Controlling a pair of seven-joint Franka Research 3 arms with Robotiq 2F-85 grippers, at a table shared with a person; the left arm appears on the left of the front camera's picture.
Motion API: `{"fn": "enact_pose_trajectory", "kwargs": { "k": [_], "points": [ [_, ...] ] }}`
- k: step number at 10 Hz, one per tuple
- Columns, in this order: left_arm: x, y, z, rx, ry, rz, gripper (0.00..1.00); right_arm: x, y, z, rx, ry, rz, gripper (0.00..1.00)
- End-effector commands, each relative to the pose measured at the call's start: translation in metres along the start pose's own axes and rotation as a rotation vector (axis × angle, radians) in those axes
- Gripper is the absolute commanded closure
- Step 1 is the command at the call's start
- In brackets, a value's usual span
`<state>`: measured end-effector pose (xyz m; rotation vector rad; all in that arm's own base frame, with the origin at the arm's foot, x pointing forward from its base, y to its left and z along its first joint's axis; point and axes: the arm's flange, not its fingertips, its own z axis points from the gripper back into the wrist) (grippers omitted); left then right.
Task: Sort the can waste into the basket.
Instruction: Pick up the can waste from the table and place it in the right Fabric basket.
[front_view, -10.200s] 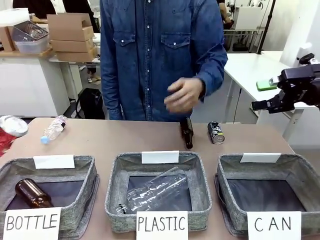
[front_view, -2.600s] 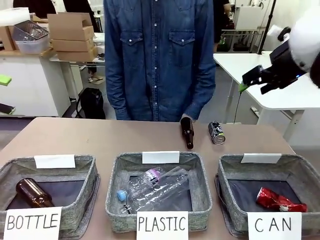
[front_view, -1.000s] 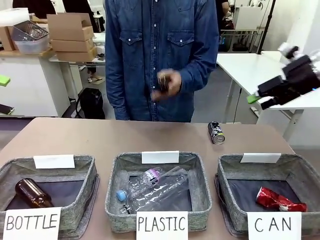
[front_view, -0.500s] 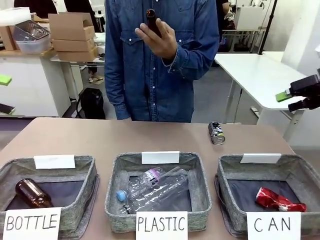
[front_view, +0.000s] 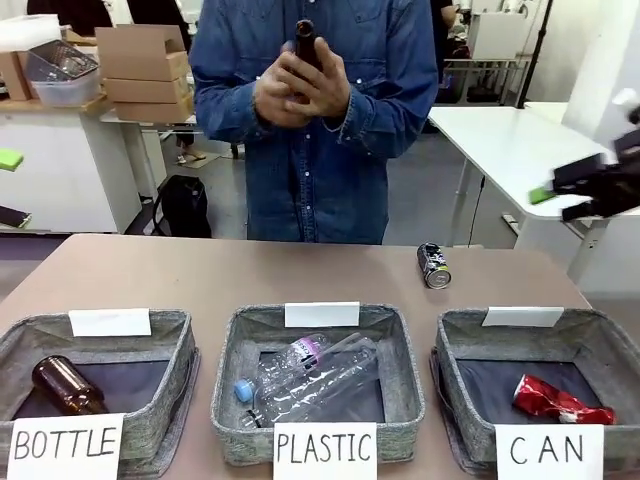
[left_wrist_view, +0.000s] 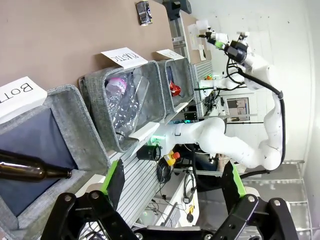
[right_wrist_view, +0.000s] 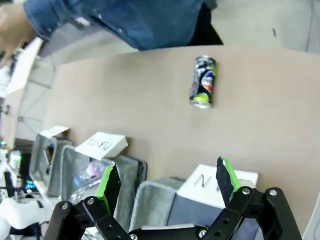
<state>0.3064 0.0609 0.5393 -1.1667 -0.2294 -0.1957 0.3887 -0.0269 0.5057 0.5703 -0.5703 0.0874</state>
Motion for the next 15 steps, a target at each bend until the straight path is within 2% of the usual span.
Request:
{"fn": "enact_pose_trajectory", "kwargs": {
  "k": [1, 2, 3, 4, 5, 6, 8, 9, 10, 12, 15],
  "points": [
    [-0.002, -0.002, 0.003, -0.005, 0.007, -0.015, 0.00, 0.046, 0.015, -0.036, -0.123, 0.033, 0.024, 0.00],
    [-0.002, -0.002, 0.003, -0.005, 0.007, -0.015, 0.00, 0.043, 0.012, -0.037, -0.147, 0.115, 0.072, 0.00],
    [-0.002, -0.002, 0.003, -0.005, 0.007, -0.015, 0.00, 0.025, -0.002, -0.022, -0.050, 0.073, 0.047, 0.00],
    [-0.002, -0.002, 0.003, -0.005, 0.007, -0.015, 0.00, 0.013, -0.007, -0.018, -0.072, 0.061, -0.002, 0.00],
    [-0.002, -0.002, 0.003, -0.005, 0.007, -0.015, 0.00, 0.013, 0.000, -0.025, -0.072, 0.080, 0.031, 0.00],
    [-0.002, -0.002, 0.003, -0.005, 0.007, -0.015, 0.00, 0.029, 0.013, -0.047, -0.122, 0.105, 0.043, 0.00],
    [-0.002, -0.002, 0.003, -0.005, 0.007, -0.015, 0.00, 0.069, 0.040, -0.119, -0.239, 0.190, 0.104, 0.00],
    [-0.002, -0.002, 0.003, -0.005, 0.007, -0.015, 0.00, 0.086, 0.037, -0.154, -0.206, 0.212, 0.117, 0.00],
    [-0.002, -0.002, 0.003, -0.005, 0.007, -0.015, 0.00, 0.096, 0.032, -0.191, -0.231, 0.273, 0.109, 0.00],
    [-0.002, -0.002, 0.003, -0.005, 0.007, -0.015, 0.00, 0.098, 0.020, -0.242, -0.282, 0.381, 0.065, 0.00],
    [-0.002, -0.002, 0.003, -0.005, 0.007, -0.015, 0.00, 0.088, -0.009, -0.280, -0.393, 0.446, -0.005, 0.00]
  ]
}}
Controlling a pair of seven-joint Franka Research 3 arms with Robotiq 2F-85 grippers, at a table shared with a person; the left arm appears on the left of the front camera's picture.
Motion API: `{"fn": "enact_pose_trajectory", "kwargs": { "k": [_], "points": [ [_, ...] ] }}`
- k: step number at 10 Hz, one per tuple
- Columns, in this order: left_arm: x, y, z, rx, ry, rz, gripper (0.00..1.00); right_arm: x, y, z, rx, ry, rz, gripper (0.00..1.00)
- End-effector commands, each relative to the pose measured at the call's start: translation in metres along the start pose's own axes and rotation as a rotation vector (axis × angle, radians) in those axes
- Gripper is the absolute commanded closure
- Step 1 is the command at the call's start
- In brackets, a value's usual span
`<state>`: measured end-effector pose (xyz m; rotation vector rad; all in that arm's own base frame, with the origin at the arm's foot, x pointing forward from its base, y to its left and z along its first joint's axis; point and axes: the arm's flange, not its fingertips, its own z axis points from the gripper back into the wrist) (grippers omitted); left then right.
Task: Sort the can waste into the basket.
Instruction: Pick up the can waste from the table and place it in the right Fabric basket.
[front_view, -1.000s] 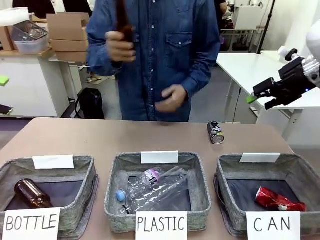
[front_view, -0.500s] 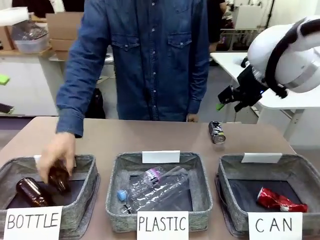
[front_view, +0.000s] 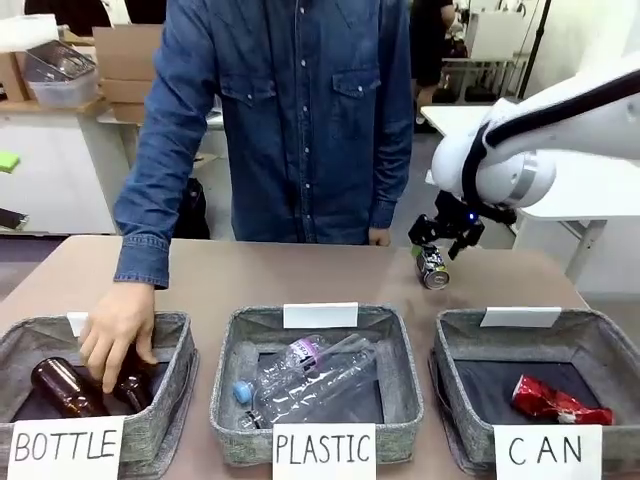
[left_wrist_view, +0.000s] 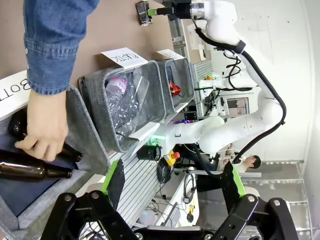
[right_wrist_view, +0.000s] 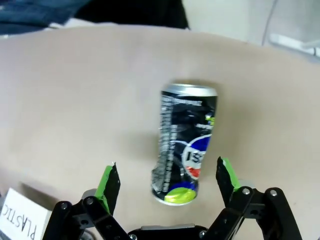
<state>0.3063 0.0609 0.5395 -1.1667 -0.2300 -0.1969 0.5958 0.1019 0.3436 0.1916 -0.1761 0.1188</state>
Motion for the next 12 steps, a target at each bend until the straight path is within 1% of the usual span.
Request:
{"fn": "enact_pose_trajectory", "kwargs": {
  "k": [1, 3, 5, 6, 7, 8, 9, 10, 11, 12],
  "points": [
    [-0.002, -0.001, 0.003, -0.005, 0.007, -0.014, 0.00, 0.009, 0.005, -0.006, -0.058, 0.058, -0.031, 0.00],
    [-0.002, -0.001, 0.003, -0.005, 0.007, -0.014, 0.00, 0.014, 0.006, -0.030, -0.049, 0.073, -0.030, 0.00],
    [-0.002, -0.001, 0.003, -0.005, 0.007, -0.014, 0.00, 0.016, 0.006, -0.032, -0.066, 0.058, -0.039, 0.00],
    [-0.002, -0.001, 0.003, -0.005, 0.007, -0.014, 0.00, 0.015, 0.006, -0.032, -0.081, 0.055, -0.066, 0.00],
    [-0.002, -0.001, 0.003, -0.005, 0.007, -0.014, 0.00, 0.015, 0.006, -0.032, -0.093, 0.059, -0.064, 0.59],
    [-0.002, -0.001, 0.003, -0.005, 0.007, -0.014, 0.00, 0.014, 0.007, -0.032, -0.092, 0.060, -0.067, 0.59],
    [-0.002, -0.001, 0.003, -0.005, 0.007, -0.014, 0.00, 0.014, 0.007, -0.032, -0.106, 0.062, -0.067, 1.00],
    [-0.002, -0.001, 0.003, -0.005, 0.007, -0.014, 0.00, 0.014, 0.007, -0.032, -0.105, 0.064, -0.067, 0.63],
    [-0.002, -0.001, 0.003, -0.005, 0.007, -0.014, 0.00, 0.014, 0.006, -0.033, -0.108, 0.068, -0.070, 1.00],
    [-0.002, -0.001, 0.003, -0.005, 0.007, -0.014, 0.00, 0.014, 0.006, -0.033, -0.094, 0.074, -0.071, 1.00]
  ]
}}
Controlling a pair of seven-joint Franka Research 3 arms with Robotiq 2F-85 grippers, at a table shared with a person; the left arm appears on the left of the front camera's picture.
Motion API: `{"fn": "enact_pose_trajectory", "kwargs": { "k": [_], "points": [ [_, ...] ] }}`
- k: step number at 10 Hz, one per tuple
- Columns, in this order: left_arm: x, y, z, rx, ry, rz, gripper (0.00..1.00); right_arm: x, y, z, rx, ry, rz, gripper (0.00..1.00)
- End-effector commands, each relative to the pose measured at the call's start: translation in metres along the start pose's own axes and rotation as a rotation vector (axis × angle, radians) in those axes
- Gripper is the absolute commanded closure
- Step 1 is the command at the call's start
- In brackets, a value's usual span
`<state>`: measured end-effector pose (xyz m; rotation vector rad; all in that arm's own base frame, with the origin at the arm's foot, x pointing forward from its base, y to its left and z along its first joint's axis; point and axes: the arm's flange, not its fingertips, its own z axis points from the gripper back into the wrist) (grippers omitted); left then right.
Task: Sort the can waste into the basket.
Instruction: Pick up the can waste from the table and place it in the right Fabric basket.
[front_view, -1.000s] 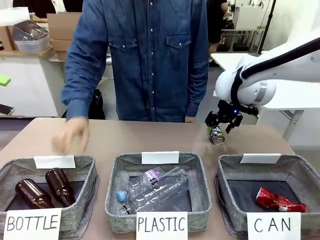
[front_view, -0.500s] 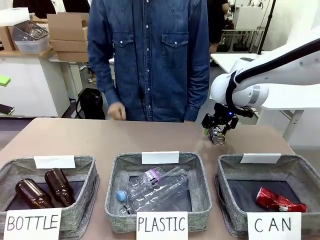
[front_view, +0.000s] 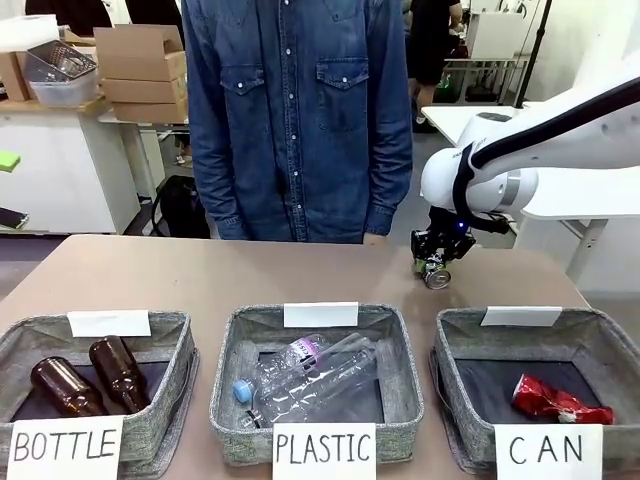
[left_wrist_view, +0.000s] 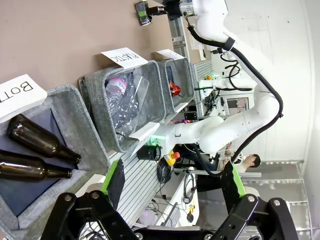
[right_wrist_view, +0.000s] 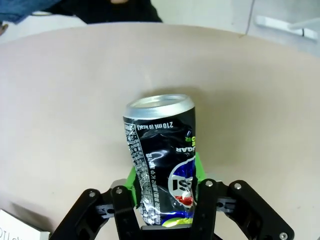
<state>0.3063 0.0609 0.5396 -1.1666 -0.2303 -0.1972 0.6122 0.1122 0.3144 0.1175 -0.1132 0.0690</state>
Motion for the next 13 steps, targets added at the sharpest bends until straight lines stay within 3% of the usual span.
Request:
{"fn": "enact_pose_trajectory", "kwargs": {
  "k": [1, 5, 7, 9, 10, 11, 13],
  "points": [
    [-0.002, -0.001, 0.003, -0.005, 0.007, -0.013, 0.00, 0.001, 0.003, -0.001, -0.019, 0.018, -0.018, 1.00],
    [-0.002, -0.001, 0.003, -0.005, 0.007, -0.013, 0.00, -0.001, -0.002, 0.006, 0.035, 0.032, -0.002, 1.00],
    [-0.002, -0.001, 0.003, -0.005, 0.007, -0.013, 0.00, -0.020, -0.012, 0.053, 0.100, -0.008, 0.086, 1.00],
    [-0.002, -0.001, 0.003, -0.005, 0.007, -0.013, 0.00, -0.084, -0.038, 0.150, 0.150, -0.034, 0.345, 1.00],
    [-0.002, -0.001, 0.003, -0.005, 0.007, -0.013, 0.00, -0.132, -0.047, 0.193, 0.259, -0.032, 0.534, 1.00],
    [-0.002, -0.001, 0.003, -0.005, 0.007, -0.013, 0.00, -0.170, -0.053, 0.214, 0.307, -0.056, 0.674, 1.00],
    [-0.002, -0.001, 0.003, -0.005, 0.007, -0.013, 0.00, -0.227, -0.057, 0.223, 0.281, -0.095, 0.957, 1.00]
  ]
}}
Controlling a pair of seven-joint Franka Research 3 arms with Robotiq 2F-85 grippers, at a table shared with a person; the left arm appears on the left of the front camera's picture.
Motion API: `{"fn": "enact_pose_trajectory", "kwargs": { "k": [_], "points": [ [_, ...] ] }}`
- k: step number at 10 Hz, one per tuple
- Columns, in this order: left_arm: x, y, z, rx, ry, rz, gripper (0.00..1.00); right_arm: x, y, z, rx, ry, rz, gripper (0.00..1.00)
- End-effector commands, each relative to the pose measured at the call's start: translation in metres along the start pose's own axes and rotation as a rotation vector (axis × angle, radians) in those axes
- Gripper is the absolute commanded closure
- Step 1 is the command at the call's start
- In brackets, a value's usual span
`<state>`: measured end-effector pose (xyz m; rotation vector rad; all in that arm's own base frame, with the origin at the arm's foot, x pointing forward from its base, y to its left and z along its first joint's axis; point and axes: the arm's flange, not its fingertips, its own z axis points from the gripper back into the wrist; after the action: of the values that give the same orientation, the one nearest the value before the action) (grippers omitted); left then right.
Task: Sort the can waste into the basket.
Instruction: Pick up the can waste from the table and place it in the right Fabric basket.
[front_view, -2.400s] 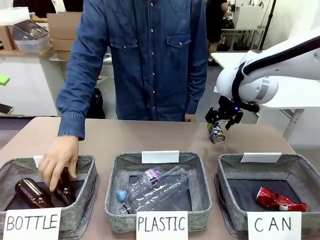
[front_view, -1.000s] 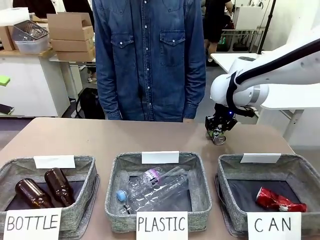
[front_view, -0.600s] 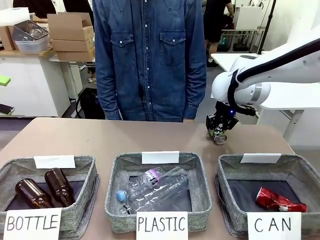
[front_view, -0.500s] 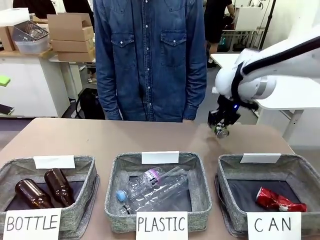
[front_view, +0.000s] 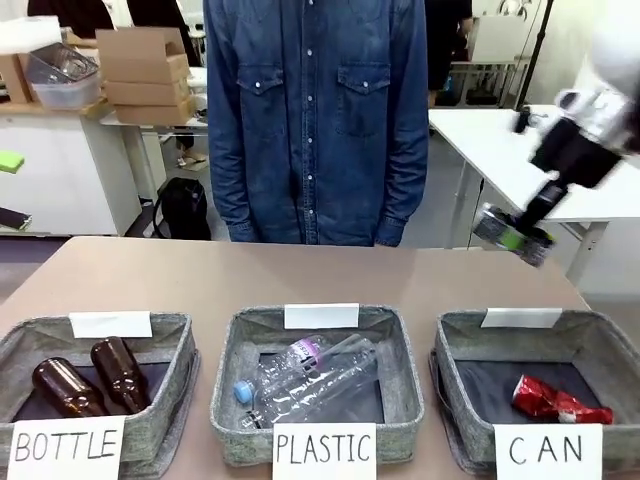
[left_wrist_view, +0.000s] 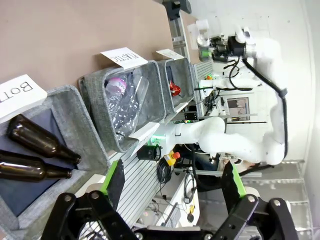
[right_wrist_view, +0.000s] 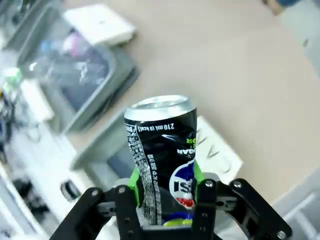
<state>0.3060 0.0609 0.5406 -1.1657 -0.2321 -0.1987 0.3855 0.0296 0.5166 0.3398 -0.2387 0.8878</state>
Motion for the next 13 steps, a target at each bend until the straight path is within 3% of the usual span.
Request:
{"fn": "enact_pose_trajectory", "kwargs": {
  "k": [1, 3, 5, 8, 9, 10, 13],
  "points": [
    [-0.002, 0.000, 0.002, -0.006, 0.008, -0.011, 0.00, -0.036, 0.012, -0.008, 0.003, 0.035, 0.155, 1.00],
    [-0.002, 0.000, 0.002, -0.006, 0.008, -0.011, 0.00, -0.054, 0.029, -0.023, 0.033, 0.189, 0.402, 1.00],
    [-0.002, 0.000, 0.002, -0.006, 0.008, -0.011, 0.00, -0.054, 0.029, -0.029, 0.027, 0.240, 0.406, 1.00],
    [-0.002, 0.000, 0.002, -0.006, 0.008, -0.011, 0.00, -0.049, 0.023, -0.028, 0.033, 0.242, 0.415, 1.00],
    [-0.002, 0.000, 0.002, -0.006, 0.008, -0.011, 0.00, -0.049, 0.023, -0.028, 0.031, 0.249, 0.444, 0.44],
    [-0.002, 0.000, 0.002, -0.006, 0.008, -0.011, 0.00, -0.051, 0.024, -0.030, 0.021, 0.266, 0.484, 0.02],
    [-0.002, 0.000, 0.002, -0.006, 0.008, -0.011, 0.00, -0.049, 0.022, -0.031, 0.028, 0.277, 0.478, 0.00]
  ]
}}
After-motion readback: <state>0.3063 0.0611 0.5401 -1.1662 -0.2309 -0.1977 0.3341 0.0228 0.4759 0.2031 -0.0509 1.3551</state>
